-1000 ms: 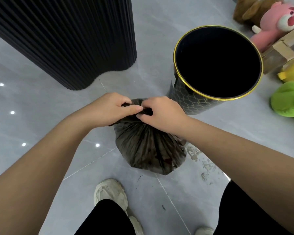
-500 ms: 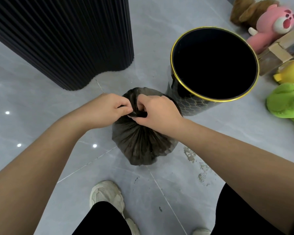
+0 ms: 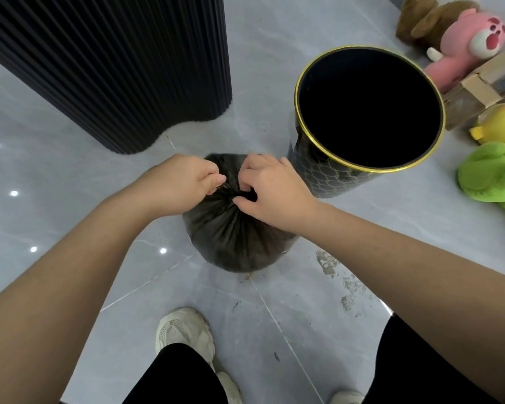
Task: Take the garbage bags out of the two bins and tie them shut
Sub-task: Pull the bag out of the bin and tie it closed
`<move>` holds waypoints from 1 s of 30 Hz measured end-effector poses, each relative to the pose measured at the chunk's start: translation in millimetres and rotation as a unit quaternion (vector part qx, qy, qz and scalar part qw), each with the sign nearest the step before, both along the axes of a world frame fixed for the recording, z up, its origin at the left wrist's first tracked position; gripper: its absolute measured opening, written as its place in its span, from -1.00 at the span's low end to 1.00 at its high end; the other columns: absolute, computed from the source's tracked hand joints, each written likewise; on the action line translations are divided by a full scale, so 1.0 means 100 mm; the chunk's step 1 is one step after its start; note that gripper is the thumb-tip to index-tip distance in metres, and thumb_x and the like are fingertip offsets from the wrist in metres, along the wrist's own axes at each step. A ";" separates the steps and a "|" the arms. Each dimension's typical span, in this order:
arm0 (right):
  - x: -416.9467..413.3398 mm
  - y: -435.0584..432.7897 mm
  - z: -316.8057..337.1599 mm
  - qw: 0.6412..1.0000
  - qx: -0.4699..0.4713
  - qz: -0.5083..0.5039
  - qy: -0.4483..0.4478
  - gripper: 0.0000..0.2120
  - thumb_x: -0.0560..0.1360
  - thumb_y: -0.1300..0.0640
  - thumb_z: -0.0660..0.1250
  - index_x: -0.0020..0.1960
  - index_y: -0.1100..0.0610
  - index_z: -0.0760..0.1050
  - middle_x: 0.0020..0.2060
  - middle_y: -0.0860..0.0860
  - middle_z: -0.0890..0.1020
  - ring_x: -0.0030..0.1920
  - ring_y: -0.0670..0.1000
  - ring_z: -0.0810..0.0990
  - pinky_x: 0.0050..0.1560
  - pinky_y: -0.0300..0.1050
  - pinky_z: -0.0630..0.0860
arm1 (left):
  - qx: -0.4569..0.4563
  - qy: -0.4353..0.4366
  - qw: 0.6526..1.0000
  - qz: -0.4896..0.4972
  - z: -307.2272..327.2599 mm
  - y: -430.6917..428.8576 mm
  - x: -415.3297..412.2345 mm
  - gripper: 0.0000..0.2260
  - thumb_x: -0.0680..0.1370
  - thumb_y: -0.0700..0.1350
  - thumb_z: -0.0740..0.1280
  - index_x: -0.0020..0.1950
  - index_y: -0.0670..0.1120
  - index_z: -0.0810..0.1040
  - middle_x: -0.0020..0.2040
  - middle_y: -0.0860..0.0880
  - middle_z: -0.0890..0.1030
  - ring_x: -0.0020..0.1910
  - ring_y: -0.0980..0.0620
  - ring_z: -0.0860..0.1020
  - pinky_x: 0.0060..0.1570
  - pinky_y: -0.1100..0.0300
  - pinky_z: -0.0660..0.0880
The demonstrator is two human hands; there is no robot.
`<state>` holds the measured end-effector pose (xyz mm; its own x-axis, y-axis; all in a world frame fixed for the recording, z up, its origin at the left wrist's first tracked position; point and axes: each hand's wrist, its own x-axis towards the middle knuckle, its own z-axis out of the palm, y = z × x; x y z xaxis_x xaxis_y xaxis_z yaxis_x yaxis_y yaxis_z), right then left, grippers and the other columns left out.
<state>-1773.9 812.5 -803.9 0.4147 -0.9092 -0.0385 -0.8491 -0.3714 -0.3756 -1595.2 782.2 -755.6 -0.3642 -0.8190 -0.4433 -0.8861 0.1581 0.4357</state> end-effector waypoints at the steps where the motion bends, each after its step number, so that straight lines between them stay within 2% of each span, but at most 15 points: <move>1: 0.00 0.00 0.01 1.000 0.014 -0.004 -0.008 -0.77 0.46 -0.04 0.33 -0.23 0.05 0.35 -0.22 -0.07 0.46 -0.15 0.02 0.45 -0.13 -0.08 0.27 | 0.001 0.000 1.000 0.001 0.01 0.00 -0.01 -0.68 0.61 0.04 0.18 -0.26 -0.11 0.47 -0.46 0.03 0.38 -0.47 0.07 0.33 -0.41 0.17 0.24; 3: 0.00 0.00 0.03 0.999 0.034 -0.023 -0.023 -0.73 0.47 -0.03 0.34 -0.24 0.06 0.30 -0.39 -0.11 0.39 -0.31 -0.01 0.41 -0.21 -0.10 0.27 | -0.005 0.003 1.000 0.002 0.03 0.01 -0.01 -0.68 0.61 0.03 0.18 -0.26 -0.11 0.47 -0.46 0.04 0.38 -0.47 0.08 0.33 -0.42 0.17 0.23; 5: 0.01 0.00 0.04 0.997 0.047 -0.051 -0.042 -0.78 0.47 -0.02 0.34 -0.15 0.06 0.33 -0.43 -0.10 0.41 -0.37 -0.01 0.43 -0.30 -0.11 0.28 | -0.012 0.009 1.000 0.003 0.06 0.00 -0.01 -0.68 0.62 0.03 0.18 -0.28 -0.08 0.47 -0.45 0.04 0.39 -0.45 0.08 0.35 -0.40 0.16 0.25; 8: 0.04 0.02 0.06 0.997 0.036 -0.062 -0.036 -0.73 0.50 -0.03 0.30 0.15 0.02 0.41 -0.36 -0.08 0.52 -0.31 0.02 0.54 -0.33 -0.11 0.39 | -0.023 0.014 1.000 0.000 0.08 -0.01 -0.03 -0.68 0.62 0.04 0.16 -0.27 -0.06 0.48 -0.41 0.02 0.43 -0.41 0.05 0.39 -0.34 0.11 0.33; 9: 0.05 0.03 0.06 0.998 0.023 -0.059 -0.023 -0.74 0.51 -0.04 0.27 0.17 0.02 0.45 -0.34 -0.07 0.55 -0.27 0.05 0.57 -0.31 -0.11 0.38 | -0.025 0.013 1.000 -0.002 0.08 -0.02 -0.03 -0.68 0.61 0.04 0.16 -0.26 -0.07 0.49 -0.40 0.01 0.45 -0.39 0.03 0.41 -0.31 0.09 0.37; 11: 0.06 0.03 0.04 0.998 -0.011 -0.055 -0.001 -0.78 0.52 -0.04 0.27 0.05 0.06 0.53 -0.28 -0.02 0.58 -0.19 0.10 0.58 -0.24 -0.09 0.35 | -0.031 0.009 0.999 -0.005 0.09 -0.04 -0.05 -0.68 0.61 0.05 0.16 -0.24 -0.08 0.51 -0.39 0.00 0.47 -0.36 0.02 0.44 -0.27 0.07 0.42; 14: 0.04 0.00 0.01 0.998 -0.046 -0.053 -0.002 -0.76 0.47 -0.07 0.32 -0.12 0.11 0.55 -0.18 0.01 0.50 -0.11 0.07 0.48 -0.16 -0.08 0.24 | -0.034 0.010 0.999 -0.001 0.08 -0.05 -0.05 -0.69 0.61 0.05 0.17 -0.23 -0.08 0.52 -0.42 0.01 0.44 -0.38 0.04 0.42 -0.29 0.09 0.40; 16: 0.04 0.00 0.01 0.999 -0.026 -0.047 -0.010 -0.73 0.48 -0.10 0.32 -0.16 0.11 0.49 -0.19 -0.01 0.46 -0.16 0.04 0.44 -0.20 -0.11 0.21 | -0.031 0.010 0.999 -0.003 0.08 -0.04 -0.05 -0.69 0.61 0.05 0.17 -0.23 -0.08 0.52 -0.42 0.02 0.44 -0.38 0.05 0.42 -0.29 0.11 0.38; 18: 0.04 0.00 0.02 0.998 0.014 -0.053 -0.022 -0.70 0.49 -0.14 0.31 -0.19 0.08 0.37 -0.31 -0.07 0.41 -0.28 0.02 0.43 -0.36 -0.12 0.21 | -0.027 0.007 1.000 -0.008 0.06 -0.04 -0.04 -0.69 0.61 0.05 0.17 -0.23 -0.06 0.52 -0.40 0.02 0.46 -0.35 0.05 0.44 -0.26 0.09 0.40; 21: 0.06 0.02 0.04 0.997 0.031 -0.067 -0.032 -0.69 0.47 -0.18 0.31 -0.08 0.05 0.34 -0.43 -0.11 0.37 -0.38 0.00 0.41 -0.44 -0.13 0.24 | -0.028 0.000 1.000 -0.011 0.06 -0.05 -0.03 -0.69 0.61 0.06 0.17 -0.24 -0.04 0.52 -0.38 0.02 0.47 -0.34 0.04 0.44 -0.28 0.10 0.39; 23: 0.07 0.02 0.05 0.996 0.026 -0.073 -0.040 -0.67 0.47 -0.17 0.32 0.06 0.03 0.38 -0.40 -0.12 0.41 -0.37 -0.02 0.42 -0.39 -0.12 0.28 | -0.028 0.000 1.000 -0.012 0.07 -0.05 -0.03 -0.69 0.61 0.06 0.16 -0.25 -0.04 0.50 -0.35 0.02 0.48 -0.32 0.03 0.45 -0.28 0.10 0.39; 25: 0.06 0.01 0.06 0.997 0.020 -0.071 -0.035 -0.70 0.48 -0.17 0.31 0.08 0.00 0.46 -0.34 -0.13 0.44 -0.31 -0.03 0.42 -0.33 -0.13 0.30 | -0.028 0.000 0.999 -0.016 0.09 -0.04 -0.04 -0.70 0.61 0.06 0.16 -0.24 -0.04 0.51 -0.34 0.02 0.49 -0.30 0.04 0.46 -0.25 0.09 0.41; 27: 0.05 0.00 0.06 0.998 0.019 -0.063 -0.016 -0.74 0.48 -0.18 0.30 -0.07 0.01 0.50 -0.36 -0.11 0.46 -0.28 0.00 0.44 -0.34 -0.14 0.28 | -0.029 0.001 0.999 -0.020 0.09 -0.04 -0.05 -0.70 0.62 0.05 0.16 -0.22 -0.06 0.52 -0.34 0.02 0.48 -0.31 0.04 0.45 -0.27 0.11 0.39; 30: 0.05 0.01 0.05 0.999 -0.005 -0.049 -0.005 -0.69 0.49 -0.17 0.30 -0.25 0.03 0.36 -0.33 -0.07 0.43 -0.27 -0.01 0.38 -0.42 -0.15 0.18 | -0.027 -0.005 0.999 -0.022 0.09 -0.05 -0.06 -0.70 0.62 0.03 0.16 -0.22 -0.05 0.51 -0.35 0.04 0.47 -0.33 0.08 0.43 -0.34 0.16 0.33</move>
